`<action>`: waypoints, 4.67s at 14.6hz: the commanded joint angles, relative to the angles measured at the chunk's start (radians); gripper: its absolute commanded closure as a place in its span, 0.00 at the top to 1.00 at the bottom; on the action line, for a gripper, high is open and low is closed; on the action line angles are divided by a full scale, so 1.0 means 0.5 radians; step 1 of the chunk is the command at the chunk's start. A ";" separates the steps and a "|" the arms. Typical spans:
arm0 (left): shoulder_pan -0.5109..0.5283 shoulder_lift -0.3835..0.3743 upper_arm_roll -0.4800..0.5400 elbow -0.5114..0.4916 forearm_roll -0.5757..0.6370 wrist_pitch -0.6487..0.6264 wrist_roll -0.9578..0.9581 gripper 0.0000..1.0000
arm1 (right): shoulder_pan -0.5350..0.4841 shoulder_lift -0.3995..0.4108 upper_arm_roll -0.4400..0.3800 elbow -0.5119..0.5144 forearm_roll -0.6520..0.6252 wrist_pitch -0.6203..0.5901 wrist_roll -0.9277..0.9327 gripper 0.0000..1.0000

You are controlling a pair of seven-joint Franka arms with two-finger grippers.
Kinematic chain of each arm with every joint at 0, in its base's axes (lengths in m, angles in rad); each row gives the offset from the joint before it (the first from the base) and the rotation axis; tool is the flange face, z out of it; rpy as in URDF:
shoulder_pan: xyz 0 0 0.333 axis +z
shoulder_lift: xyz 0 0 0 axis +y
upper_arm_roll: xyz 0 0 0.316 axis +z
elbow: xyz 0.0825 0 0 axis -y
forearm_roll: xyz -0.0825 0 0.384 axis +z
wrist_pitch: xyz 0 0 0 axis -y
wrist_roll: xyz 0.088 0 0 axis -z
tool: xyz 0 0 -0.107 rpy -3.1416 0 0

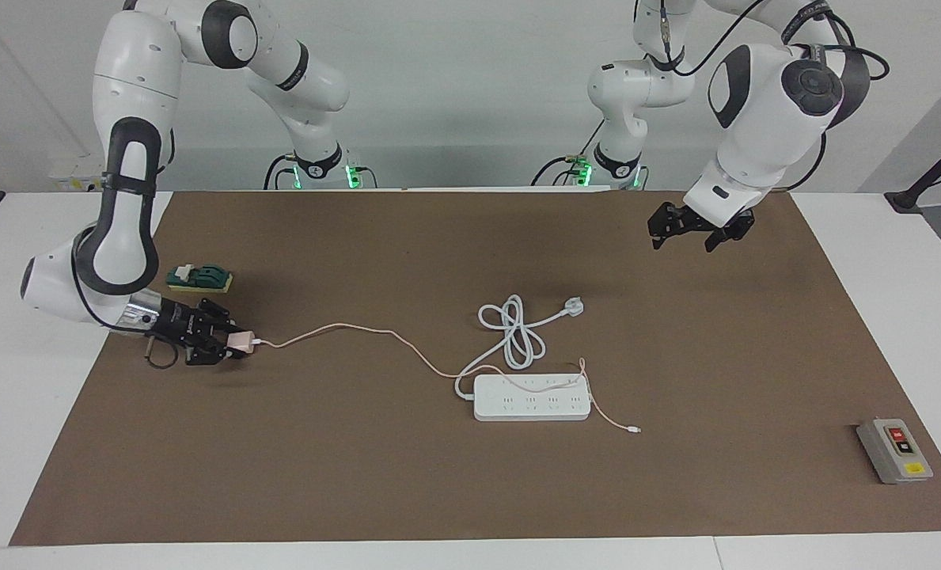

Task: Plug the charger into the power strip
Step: 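Lift the charger with the right gripper while the left gripper reaches over, then bring the charger to the left gripper and close the left gripper on it, then open the right gripper and withdraw while the left gripper holds the charger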

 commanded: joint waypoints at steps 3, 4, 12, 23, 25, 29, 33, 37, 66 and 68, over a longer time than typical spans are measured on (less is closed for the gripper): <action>0.124 0.210 0.008 -0.016 -0.642 0.160 0.287 1.00 | 0.032 -0.008 0.009 0.065 0.026 -0.037 0.116 0.00; 0.146 0.243 0.008 -0.019 -0.759 0.218 0.388 1.00 | 0.072 -0.014 0.009 0.117 0.023 -0.083 0.183 0.00; 0.241 0.617 0.005 0.002 -1.701 0.393 1.020 1.00 | 0.415 -0.217 0.024 0.326 0.035 -0.305 0.717 0.00; 0.085 0.906 -0.096 0.180 -2.435 0.332 1.632 1.00 | 1.041 -0.238 0.027 0.510 0.219 -0.011 1.310 0.00; 0.026 0.979 -0.100 0.226 -2.521 0.284 1.632 1.00 | 1.152 -0.235 0.027 0.513 0.241 0.097 1.429 0.00; -0.066 1.185 -0.164 0.352 -2.732 0.222 1.629 1.00 | 1.366 -0.196 0.027 0.519 0.305 0.358 1.571 0.00; -0.103 1.170 -0.204 0.281 -2.791 0.164 1.626 1.00 | 1.425 -0.146 0.027 0.587 0.296 0.404 1.617 0.00; -0.078 1.079 -0.207 0.181 -2.794 0.029 1.561 1.00 | 1.484 -0.088 0.027 0.602 0.290 0.478 1.623 0.00; -0.186 1.004 -0.207 0.103 -2.960 0.351 1.432 0.80 | 1.484 -0.079 0.027 0.642 0.287 0.447 1.623 0.00; -0.186 1.004 -0.207 0.100 -2.960 0.348 1.432 0.72 | 1.484 -0.079 0.027 0.642 0.287 0.447 1.623 0.00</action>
